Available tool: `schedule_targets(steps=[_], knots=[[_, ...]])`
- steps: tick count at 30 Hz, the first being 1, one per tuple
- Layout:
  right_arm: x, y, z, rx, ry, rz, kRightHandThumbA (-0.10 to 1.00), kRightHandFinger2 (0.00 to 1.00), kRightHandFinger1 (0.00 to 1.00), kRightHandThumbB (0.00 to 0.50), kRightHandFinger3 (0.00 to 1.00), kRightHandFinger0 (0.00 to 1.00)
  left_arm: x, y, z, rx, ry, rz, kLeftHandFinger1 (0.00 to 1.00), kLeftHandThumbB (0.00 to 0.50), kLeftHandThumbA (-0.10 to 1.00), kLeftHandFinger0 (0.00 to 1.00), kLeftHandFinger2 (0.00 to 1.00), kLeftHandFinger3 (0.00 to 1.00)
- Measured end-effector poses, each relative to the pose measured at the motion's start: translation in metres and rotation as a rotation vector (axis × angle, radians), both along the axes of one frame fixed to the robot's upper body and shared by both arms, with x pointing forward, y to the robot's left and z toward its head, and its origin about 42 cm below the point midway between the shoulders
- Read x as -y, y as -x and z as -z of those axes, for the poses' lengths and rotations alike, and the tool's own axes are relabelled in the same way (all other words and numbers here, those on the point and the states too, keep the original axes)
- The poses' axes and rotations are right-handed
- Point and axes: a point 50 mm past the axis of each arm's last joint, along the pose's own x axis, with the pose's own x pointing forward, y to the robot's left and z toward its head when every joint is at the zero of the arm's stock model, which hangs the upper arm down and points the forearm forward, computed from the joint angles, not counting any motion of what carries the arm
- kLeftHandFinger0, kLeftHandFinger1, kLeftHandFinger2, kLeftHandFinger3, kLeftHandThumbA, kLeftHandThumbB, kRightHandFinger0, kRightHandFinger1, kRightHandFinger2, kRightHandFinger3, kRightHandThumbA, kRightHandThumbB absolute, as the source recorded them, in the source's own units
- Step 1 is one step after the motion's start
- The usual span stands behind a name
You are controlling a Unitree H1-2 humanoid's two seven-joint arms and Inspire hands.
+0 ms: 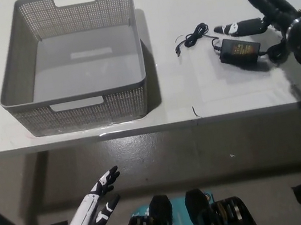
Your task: Use the right hand to pick up a black power cord and place it into a container on the left hand side
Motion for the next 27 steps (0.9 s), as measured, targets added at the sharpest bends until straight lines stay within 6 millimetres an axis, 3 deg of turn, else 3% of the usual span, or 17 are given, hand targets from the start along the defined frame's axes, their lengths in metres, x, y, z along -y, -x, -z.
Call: schedule_targets(steps=[13,27], knots=[[0.011,-0.003,0.039,-0.189,0.129,0.050,0.85,1.00,1.00,0.500,1.00,1.00,0.001,0.000,-0.002,0.008,0.000,0.002,1.00,0.406,0.97,1.00,1.00,1.00],[0.023,0.001,0.061,-0.267,0.144,0.083,0.85,1.00,1.00,0.500,1.00,1.00,0.001,-0.001,-0.003,0.011,-0.006,0.004,1.00,0.408,0.96,1.00,1.00,1.00]])
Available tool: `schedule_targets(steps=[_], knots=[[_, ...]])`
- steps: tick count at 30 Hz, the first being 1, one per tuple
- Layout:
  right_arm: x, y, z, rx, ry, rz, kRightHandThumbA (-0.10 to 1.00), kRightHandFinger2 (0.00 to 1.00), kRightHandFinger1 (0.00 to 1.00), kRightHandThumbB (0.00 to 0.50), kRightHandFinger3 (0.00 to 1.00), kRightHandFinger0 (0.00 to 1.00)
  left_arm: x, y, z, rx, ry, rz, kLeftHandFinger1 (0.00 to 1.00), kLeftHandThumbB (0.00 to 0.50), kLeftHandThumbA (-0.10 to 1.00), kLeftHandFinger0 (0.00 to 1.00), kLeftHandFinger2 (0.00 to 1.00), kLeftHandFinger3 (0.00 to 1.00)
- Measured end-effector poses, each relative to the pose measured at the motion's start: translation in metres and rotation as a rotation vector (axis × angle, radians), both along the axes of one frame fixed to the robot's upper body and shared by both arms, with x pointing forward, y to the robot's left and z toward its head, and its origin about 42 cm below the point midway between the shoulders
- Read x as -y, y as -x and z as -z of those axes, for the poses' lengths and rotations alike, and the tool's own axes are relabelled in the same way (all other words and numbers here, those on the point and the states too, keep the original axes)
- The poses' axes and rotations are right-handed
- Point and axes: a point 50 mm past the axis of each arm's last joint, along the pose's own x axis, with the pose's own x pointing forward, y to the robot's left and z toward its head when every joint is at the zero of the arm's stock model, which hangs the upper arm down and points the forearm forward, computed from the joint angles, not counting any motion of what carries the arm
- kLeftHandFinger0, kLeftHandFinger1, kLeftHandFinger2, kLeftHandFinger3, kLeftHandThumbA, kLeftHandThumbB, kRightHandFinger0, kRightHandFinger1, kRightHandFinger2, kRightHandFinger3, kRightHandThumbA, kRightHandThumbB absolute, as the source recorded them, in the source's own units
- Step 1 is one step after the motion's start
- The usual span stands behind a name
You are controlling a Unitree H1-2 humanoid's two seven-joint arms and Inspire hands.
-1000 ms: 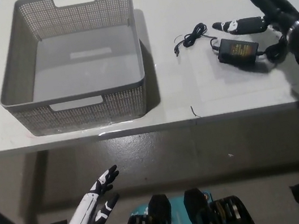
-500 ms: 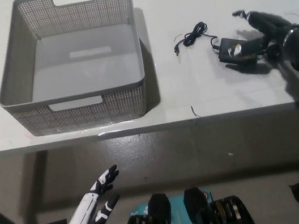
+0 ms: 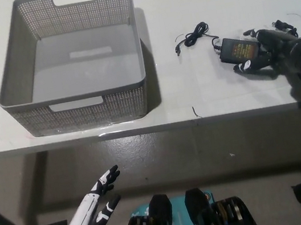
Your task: Use the right hand to pick up a black power cord and place it into a container on the left hand side
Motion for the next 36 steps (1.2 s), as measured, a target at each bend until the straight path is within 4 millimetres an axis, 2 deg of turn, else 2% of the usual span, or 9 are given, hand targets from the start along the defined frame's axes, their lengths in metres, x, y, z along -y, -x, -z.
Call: schedule_targets(steps=[9,11,12,15,18,20,33,34,36], knots=[[0.001,0.003,0.012,0.042,-0.036,0.011,0.64,1.00,1.00,0.373,1.00,1.00,0.000,-0.001,-0.001,0.003,-0.007,0.002,1.00,0.408,0.96,1.00,1.00,1.00],[0.003,0.005,0.016,0.074,-0.065,0.021,0.58,0.85,0.76,0.360,0.95,0.72,0.001,-0.002,-0.001,0.005,-0.008,0.003,1.00,0.404,0.96,1.00,1.00,1.00],[0.003,0.005,0.017,0.089,-0.078,0.028,0.41,0.38,0.30,0.261,0.48,0.23,0.001,-0.002,-0.002,0.006,-0.008,0.004,1.00,0.403,0.96,1.00,1.00,1.00],[0.005,0.006,0.017,0.139,-0.087,0.044,-0.05,0.67,0.40,0.181,0.61,0.04,0.001,-0.003,-0.002,0.006,-0.009,0.006,1.00,0.403,0.97,1.00,1.00,1.00],[0.007,0.006,0.014,0.209,-0.094,0.063,-0.10,0.84,0.51,0.114,0.94,0.03,0.001,-0.003,-0.002,0.005,-0.010,0.008,1.00,0.410,0.98,1.00,1.00,1.00],[0.008,0.007,0.016,0.234,-0.094,0.073,-0.10,0.84,0.52,0.106,0.96,0.05,0.001,-0.003,-0.002,0.005,-0.012,0.008,1.00,0.401,0.97,1.00,1.00,1.00],[0.012,0.009,0.013,0.398,-0.112,0.110,-0.10,0.67,0.38,0.149,0.71,0.00,0.003,-0.013,-0.009,0.030,-0.020,0.019,1.00,0.418,0.99,1.00,1.00,1.00],[0.012,0.009,0.012,0.404,-0.116,0.111,-0.10,0.63,0.36,0.162,0.84,0.00,0.003,-0.013,-0.009,0.030,-0.020,0.019,1.00,0.417,0.98,1.00,1.00,1.00],[0.013,0.009,0.012,0.417,-0.125,0.116,-0.10,0.66,0.37,0.151,0.51,0.00,0.003,-0.013,-0.009,0.030,-0.021,0.019,1.00,0.415,0.99,1.00,1.00,1.00]])
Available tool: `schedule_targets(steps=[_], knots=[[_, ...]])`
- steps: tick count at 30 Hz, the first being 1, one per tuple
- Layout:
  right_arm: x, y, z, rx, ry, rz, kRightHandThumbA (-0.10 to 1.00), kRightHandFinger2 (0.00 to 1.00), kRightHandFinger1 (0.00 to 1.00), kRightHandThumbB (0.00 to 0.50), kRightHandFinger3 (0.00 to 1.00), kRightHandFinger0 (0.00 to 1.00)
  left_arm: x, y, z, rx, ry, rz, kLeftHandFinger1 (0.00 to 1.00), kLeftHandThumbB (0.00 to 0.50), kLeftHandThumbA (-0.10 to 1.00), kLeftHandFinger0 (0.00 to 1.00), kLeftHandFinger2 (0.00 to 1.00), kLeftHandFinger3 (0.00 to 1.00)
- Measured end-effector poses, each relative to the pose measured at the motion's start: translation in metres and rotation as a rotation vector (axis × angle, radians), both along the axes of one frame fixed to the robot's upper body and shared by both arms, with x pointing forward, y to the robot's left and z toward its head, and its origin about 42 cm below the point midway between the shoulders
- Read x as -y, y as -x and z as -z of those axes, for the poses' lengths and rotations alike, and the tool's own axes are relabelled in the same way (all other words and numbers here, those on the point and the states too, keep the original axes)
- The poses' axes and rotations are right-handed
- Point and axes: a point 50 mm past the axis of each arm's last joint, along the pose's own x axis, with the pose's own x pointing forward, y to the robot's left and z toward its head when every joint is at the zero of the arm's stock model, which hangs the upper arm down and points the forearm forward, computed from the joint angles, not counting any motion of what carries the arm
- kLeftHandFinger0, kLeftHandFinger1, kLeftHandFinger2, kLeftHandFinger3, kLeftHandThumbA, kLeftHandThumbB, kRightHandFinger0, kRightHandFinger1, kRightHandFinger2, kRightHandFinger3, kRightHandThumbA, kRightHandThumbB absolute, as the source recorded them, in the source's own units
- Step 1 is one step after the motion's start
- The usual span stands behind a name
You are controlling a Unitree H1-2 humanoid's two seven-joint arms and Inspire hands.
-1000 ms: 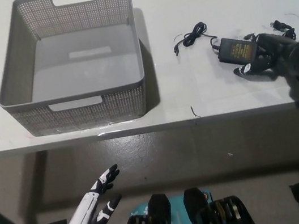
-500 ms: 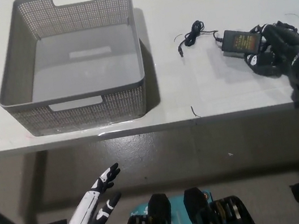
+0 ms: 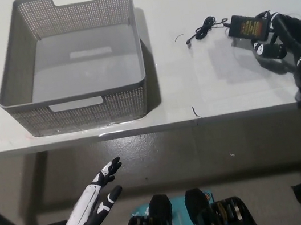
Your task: Use the right hand to pick up a black power cord and place it into a container on the left hand side
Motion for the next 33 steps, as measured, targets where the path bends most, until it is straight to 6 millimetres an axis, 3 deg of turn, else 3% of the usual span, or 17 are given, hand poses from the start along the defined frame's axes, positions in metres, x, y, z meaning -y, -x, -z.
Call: schedule_targets(steps=[1,3,6,8,10,16,18,22,24,27,31,33], knots=[[0.000,0.000,-0.001,0.011,-0.010,0.001,-0.10,0.68,0.39,0.154,0.47,0.03,0.000,0.000,0.000,0.000,0.000,0.000,1.00,0.416,0.98,1.00,1.00,1.00],[0.000,-0.001,-0.004,0.030,-0.019,0.001,-0.10,0.70,0.37,0.166,0.58,0.00,0.000,0.000,0.000,0.000,-0.001,-0.001,1.00,0.415,0.99,1.00,1.00,1.00],[-0.003,-0.005,-0.015,0.078,-0.041,-0.002,-0.10,0.66,0.31,0.177,0.53,0.00,-0.001,0.000,0.000,0.001,-0.001,-0.002,1.00,0.414,0.99,1.00,1.00,1.00],[-0.007,-0.008,-0.027,0.120,-0.054,-0.008,-0.10,0.68,0.31,0.196,0.59,0.00,-0.001,0.000,0.000,0.001,-0.002,-0.002,1.00,0.414,0.99,1.00,1.00,1.00],[-0.011,-0.011,-0.039,0.162,-0.066,-0.014,-0.10,0.77,0.41,0.171,0.82,0.02,-0.001,0.000,0.000,0.001,-0.002,-0.001,1.00,0.420,0.99,1.00,1.00,1.00],[-0.027,-0.025,-0.097,0.310,-0.100,-0.057,-0.10,0.79,0.50,0.165,0.83,0.08,-0.001,0.000,-0.001,0.000,-0.004,0.002,1.00,0.413,0.99,1.00,1.00,1.00],[-0.034,-0.028,-0.121,0.369,-0.114,-0.081,-0.10,0.72,0.40,0.169,0.79,0.03,0.000,0.000,-0.001,0.000,-0.005,0.004,1.00,0.407,0.99,1.00,1.00,1.00],[-0.050,-0.030,-0.164,0.476,-0.129,-0.130,-0.10,0.74,0.41,0.143,0.80,0.01,0.000,-0.001,-0.002,0.002,-0.006,0.005,1.00,0.418,0.99,1.00,1.00,1.00],[-0.058,-0.030,-0.182,0.520,-0.134,-0.154,-0.10,0.72,0.40,0.160,0.80,0.00,-0.001,-0.001,-0.002,0.003,-0.006,0.004,1.00,0.421,1.00,1.00,1.00,1.00],[-0.073,-0.026,-0.201,0.574,-0.146,-0.191,-0.10,0.73,0.40,0.160,0.81,0.00,-0.001,-0.002,-0.002,0.003,-0.006,0.005,1.00,0.423,0.99,1.00,1.00,1.00],[-0.106,-0.016,-0.216,0.626,-0.176,-0.273,-0.10,0.84,0.51,0.163,0.83,0.07,0.000,-0.002,-0.002,0.001,-0.008,0.009,1.00,0.422,0.99,1.00,1.00,1.00],[-0.124,-0.011,-0.221,0.648,-0.193,-0.318,-0.10,0.80,0.55,0.157,0.82,0.10,0.000,-0.002,-0.002,0.001,-0.010,0.011,1.00,0.419,0.99,1.00,1.00,1.00]])
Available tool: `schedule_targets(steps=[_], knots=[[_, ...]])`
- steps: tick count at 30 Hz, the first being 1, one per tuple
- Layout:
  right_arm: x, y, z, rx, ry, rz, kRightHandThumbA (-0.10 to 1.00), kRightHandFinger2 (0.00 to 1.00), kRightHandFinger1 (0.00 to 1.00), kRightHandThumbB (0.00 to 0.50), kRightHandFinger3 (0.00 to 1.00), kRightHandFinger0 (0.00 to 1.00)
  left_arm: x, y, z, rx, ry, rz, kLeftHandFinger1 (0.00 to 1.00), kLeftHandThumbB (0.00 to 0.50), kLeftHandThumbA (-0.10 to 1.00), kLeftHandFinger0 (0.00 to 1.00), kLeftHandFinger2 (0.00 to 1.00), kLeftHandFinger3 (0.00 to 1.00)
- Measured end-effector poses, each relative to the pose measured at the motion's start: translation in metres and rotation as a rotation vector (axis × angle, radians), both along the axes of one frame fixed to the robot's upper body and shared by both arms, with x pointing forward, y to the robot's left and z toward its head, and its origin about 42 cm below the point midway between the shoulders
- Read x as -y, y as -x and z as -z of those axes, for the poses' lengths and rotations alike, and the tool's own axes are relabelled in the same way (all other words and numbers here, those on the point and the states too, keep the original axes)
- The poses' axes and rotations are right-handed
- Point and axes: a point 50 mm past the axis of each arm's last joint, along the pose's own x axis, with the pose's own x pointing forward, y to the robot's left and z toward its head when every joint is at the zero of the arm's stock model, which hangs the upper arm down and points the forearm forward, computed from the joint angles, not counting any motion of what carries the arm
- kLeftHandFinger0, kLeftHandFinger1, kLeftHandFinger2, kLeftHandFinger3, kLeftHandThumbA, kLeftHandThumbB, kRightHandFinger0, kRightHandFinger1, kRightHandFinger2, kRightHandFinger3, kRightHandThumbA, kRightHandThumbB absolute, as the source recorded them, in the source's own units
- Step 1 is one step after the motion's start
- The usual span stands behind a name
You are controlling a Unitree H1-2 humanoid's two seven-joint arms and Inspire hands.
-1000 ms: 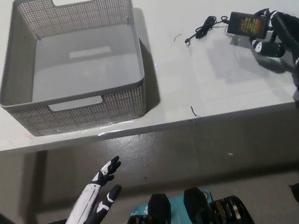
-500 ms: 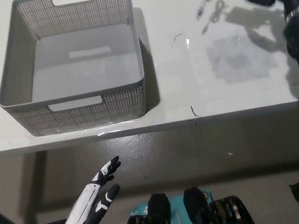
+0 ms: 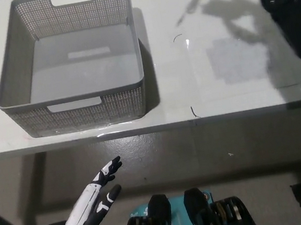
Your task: Use the right hand to pick up a black power cord and place it into a container on the left hand side
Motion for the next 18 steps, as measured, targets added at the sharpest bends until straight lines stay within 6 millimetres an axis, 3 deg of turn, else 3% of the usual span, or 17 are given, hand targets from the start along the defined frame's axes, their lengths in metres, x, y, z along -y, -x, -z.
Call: schedule_targets(steps=[4,6,8,14,18], knots=[[-0.043,0.014,-0.001,0.029,-0.010,-0.102,-0.10,0.75,0.54,0.166,0.77,0.13,0.001,0.000,-0.002,0.003,-0.004,0.006,1.00,0.411,0.99,1.00,1.00,1.00],[-0.062,0.020,0.001,0.026,-0.009,-0.134,-0.10,0.68,0.41,0.202,0.64,0.07,0.001,0.000,-0.002,0.005,-0.005,0.008,1.00,0.418,0.99,1.00,1.00,1.00],[-0.081,0.025,0.006,0.016,-0.010,-0.162,-0.10,0.66,0.36,0.185,0.62,0.03,0.001,-0.001,-0.002,0.006,-0.005,0.008,1.00,0.407,0.98,1.00,1.00,1.00],[-0.138,0.034,0.032,-0.072,-0.018,-0.233,-0.10,0.65,0.32,0.188,0.60,0.00,0.001,-0.001,-0.003,0.005,-0.006,0.012,1.00,0.400,0.98,1.00,1.00,1.00],[-0.167,0.039,0.053,-0.143,-0.010,-0.260,-0.10,0.60,0.25,0.197,0.51,0.00,0.002,-0.002,-0.003,0.006,-0.008,0.017,1.00,0.402,0.97,1.00,1.00,1.00]])
